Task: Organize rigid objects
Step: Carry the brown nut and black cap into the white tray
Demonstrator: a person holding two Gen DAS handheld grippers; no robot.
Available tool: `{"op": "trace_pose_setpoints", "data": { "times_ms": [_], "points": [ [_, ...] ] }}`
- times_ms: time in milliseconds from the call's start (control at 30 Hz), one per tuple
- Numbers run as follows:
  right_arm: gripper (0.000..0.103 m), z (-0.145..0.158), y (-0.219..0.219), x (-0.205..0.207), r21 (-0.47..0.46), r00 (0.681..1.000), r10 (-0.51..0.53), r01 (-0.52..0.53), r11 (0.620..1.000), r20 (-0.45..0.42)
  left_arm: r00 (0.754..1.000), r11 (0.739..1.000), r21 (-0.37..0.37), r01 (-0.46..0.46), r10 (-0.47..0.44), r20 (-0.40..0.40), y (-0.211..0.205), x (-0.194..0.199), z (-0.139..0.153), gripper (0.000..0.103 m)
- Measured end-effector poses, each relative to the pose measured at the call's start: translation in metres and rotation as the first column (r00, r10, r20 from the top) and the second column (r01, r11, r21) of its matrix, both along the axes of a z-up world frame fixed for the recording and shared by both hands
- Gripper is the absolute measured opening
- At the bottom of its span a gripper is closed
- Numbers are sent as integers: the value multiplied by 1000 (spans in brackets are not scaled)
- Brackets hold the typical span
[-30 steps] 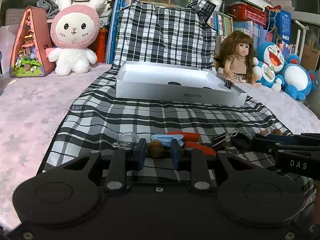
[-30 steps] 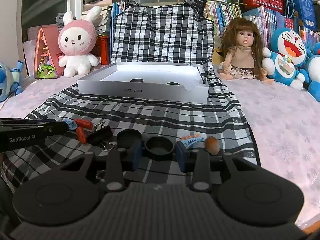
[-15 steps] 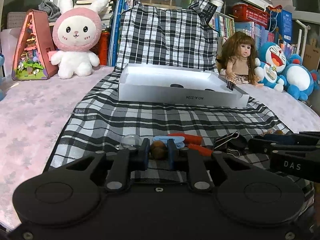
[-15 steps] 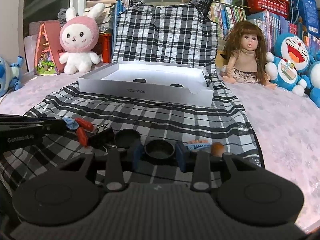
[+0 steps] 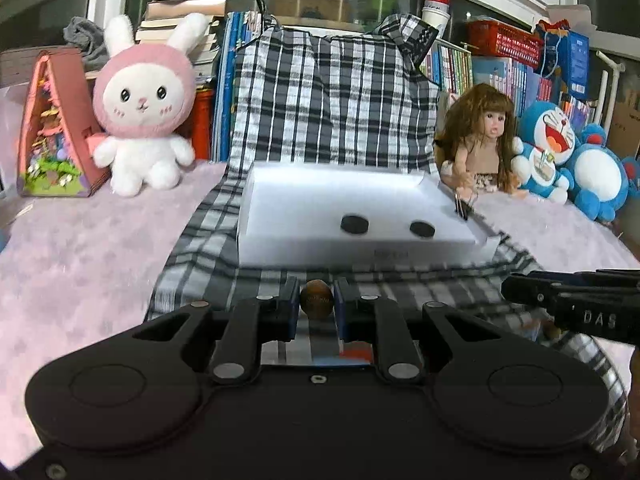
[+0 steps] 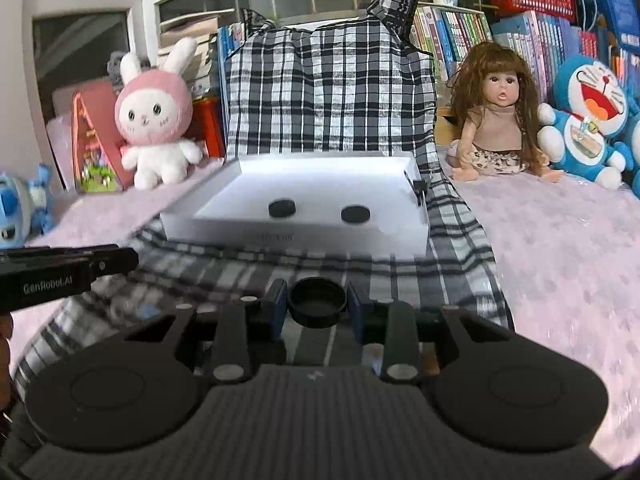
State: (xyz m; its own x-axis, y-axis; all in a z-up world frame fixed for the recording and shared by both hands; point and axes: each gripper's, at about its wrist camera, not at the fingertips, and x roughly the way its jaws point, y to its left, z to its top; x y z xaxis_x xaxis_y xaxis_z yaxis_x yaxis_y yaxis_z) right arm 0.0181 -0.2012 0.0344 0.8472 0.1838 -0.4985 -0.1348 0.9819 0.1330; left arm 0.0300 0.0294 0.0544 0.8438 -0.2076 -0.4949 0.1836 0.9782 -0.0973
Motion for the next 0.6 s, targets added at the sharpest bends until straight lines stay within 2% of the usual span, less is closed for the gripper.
{"op": "trace_pose_setpoints", "data": {
  "times_ms": [133, 267, 433, 600],
  "points": [
    [38, 20, -10, 31, 25, 1000, -12, 12, 1000, -17, 999, 999, -46, 12, -14, -33, 4, 31, 18, 17],
    [38, 31, -18, 70, 28, 998, -28, 30, 999, -62, 998, 999, -47, 6, -9, -54, -2, 68, 27, 17],
    [38, 28, -27, 118, 52, 985, -54, 63, 997, -161, 992, 995, -91, 28, -39, -119, -8, 116, 24, 17],
    [38, 17, -30, 151, 46, 970, -95, 108, 993, -223, 987, 996, -83, 33, -45, -151, -20, 154, 13, 17]
  ]
}}
